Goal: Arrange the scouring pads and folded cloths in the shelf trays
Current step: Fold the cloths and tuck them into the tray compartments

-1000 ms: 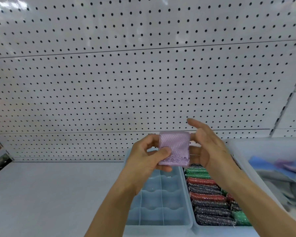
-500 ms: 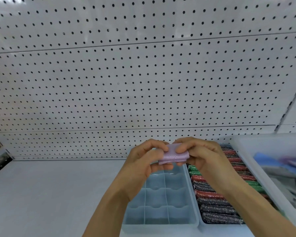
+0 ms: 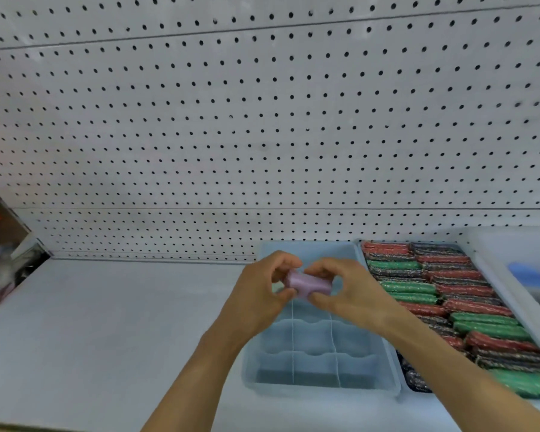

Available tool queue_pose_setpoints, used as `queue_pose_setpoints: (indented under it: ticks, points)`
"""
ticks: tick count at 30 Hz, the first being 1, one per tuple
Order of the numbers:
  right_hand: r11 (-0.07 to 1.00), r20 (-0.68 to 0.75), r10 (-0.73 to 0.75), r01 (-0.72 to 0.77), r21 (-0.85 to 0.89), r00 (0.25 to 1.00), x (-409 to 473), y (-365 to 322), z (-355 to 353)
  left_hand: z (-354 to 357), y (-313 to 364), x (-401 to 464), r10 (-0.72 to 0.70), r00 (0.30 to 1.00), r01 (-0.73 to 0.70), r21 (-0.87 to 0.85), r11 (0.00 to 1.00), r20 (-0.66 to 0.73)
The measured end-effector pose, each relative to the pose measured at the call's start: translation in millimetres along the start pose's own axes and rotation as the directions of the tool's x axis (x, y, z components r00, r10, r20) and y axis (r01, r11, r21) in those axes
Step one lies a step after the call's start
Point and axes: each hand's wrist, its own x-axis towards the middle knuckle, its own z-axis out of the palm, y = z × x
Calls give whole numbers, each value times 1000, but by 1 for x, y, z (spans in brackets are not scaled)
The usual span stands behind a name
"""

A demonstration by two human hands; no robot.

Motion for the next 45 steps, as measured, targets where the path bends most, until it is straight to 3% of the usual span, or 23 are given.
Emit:
queue_pose_setpoints:
  ticks: [4, 8, 13, 22, 26, 30, 33, 36, 40, 42, 45]
  points:
    - [985, -42, 46, -52, -165, 998, 27, 4, 25, -1, -27, 4, 15, 996, -10, 56, 998, -92]
    - [971, -78, 141, -153, -185, 987, 44, 16, 55, 4, -61, -4, -153, 973, 155, -4, 988, -171]
    - [914, 26, 189, -166, -370, 982, 47, 25, 79, 17, -75, -19, -337, 936, 310, -212, 927, -103]
    - [720, 108, 204, -75, -690, 973, 63, 21, 97, 27, -95, -28, -393, 915, 363, -235, 902, -92]
    - [666, 160, 257, -55, -744, 953, 69, 13, 98, 26, -93, -28, -381, 919, 356, -202, 912, -101]
    - [776, 255, 299, -79, -625, 920, 67, 14, 87, 26, -92, -29, -378, 921, 351, -215, 911, -98]
    - [882, 267, 232, -86, -463, 935, 55, 18, 73, 25, -90, -29, -376, 919, 355, -170, 919, -117]
    - [930, 120, 160, -109, -350, 980, 33, 22, 55, 25, -87, -28, -378, 919, 372, -71, 926, -115]
    - [969, -20, 86, -88, -231, 996, -4, 38, 23, 30, -64, -25, -327, 898, 397, 220, 891, -295]
    - [984, -135, 57, -79, -159, 989, -23, 49, 6, 42, -45, -21, -215, 927, 308, 300, 903, -306]
    - [994, -284, 51, -77, -83, 957, -52, 64, -24, 78, -14, -7, -61, 977, 125, 321, 939, -204]
